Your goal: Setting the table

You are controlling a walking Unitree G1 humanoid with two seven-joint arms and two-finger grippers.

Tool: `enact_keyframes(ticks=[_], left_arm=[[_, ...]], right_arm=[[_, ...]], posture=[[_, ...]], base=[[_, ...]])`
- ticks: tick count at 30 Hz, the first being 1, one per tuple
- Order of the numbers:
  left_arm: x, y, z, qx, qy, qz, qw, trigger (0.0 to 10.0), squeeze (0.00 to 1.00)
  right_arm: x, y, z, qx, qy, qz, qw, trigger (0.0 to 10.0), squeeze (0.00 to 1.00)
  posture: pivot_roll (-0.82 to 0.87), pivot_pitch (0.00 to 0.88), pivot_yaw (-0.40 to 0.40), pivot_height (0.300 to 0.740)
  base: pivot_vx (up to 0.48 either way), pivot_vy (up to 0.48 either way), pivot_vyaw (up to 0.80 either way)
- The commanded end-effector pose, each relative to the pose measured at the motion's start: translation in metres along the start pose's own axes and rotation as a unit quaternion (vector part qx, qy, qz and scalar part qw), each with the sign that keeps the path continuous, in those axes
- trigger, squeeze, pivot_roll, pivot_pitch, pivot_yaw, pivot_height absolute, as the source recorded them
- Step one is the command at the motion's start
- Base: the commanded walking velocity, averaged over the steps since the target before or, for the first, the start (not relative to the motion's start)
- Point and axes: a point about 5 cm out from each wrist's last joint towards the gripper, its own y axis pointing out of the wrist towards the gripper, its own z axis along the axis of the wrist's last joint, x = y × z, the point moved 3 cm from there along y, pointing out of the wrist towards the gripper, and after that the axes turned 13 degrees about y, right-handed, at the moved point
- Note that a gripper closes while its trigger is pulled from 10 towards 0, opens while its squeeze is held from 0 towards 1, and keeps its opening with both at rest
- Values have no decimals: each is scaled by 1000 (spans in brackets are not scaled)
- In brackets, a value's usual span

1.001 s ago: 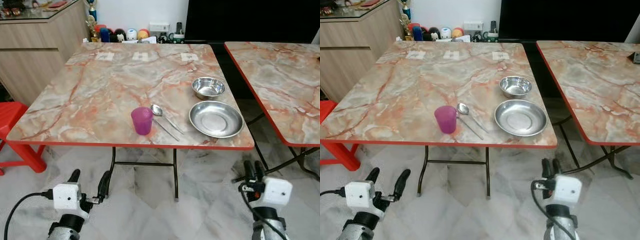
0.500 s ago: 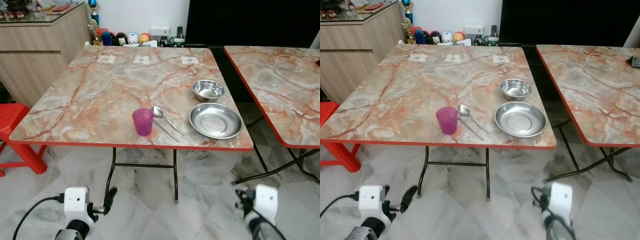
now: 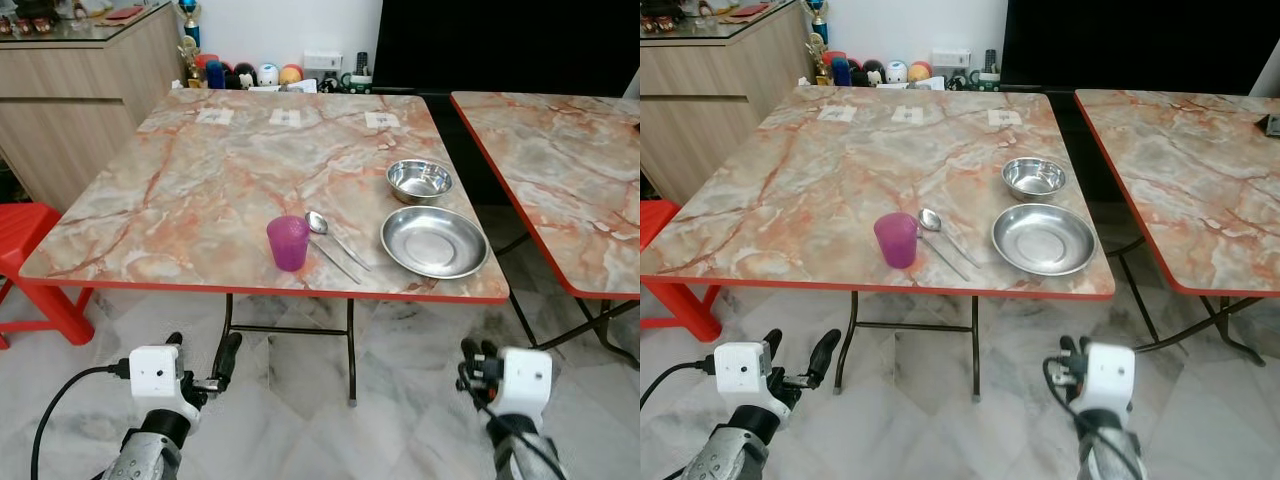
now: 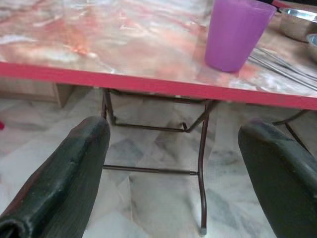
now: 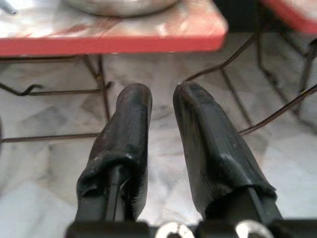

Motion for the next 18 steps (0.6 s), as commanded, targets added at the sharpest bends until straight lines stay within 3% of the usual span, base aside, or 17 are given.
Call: enact_keyframes(ticks=[1, 7, 13, 18], left_arm=[[3, -2, -7, -9, 15, -3, 1000, 10000, 0], [6, -1, -8, 0, 22, -6, 1000, 10000, 0], [6, -1, -10, 0, 24, -4, 1000, 10000, 0], [1, 0, -8, 6, 32, 1, 999, 10000, 0]], right_arm=[[0, 0, 9, 30, 1, 5, 1000, 10000, 0], [-7, 2, 16, 54, -18, 29, 998, 10000, 0], [-17, 3, 23, 80, -32, 58, 995, 10000, 0], [-12, 5, 21, 75, -24, 46, 996, 10000, 0]], posture=[[29, 88, -50, 740], [26, 90, -52, 740], [20, 92, -58, 740], [26, 94, -60, 740]], base=[[0, 0, 0], [0, 0, 0], [0, -301, 0], [0, -292, 0]])
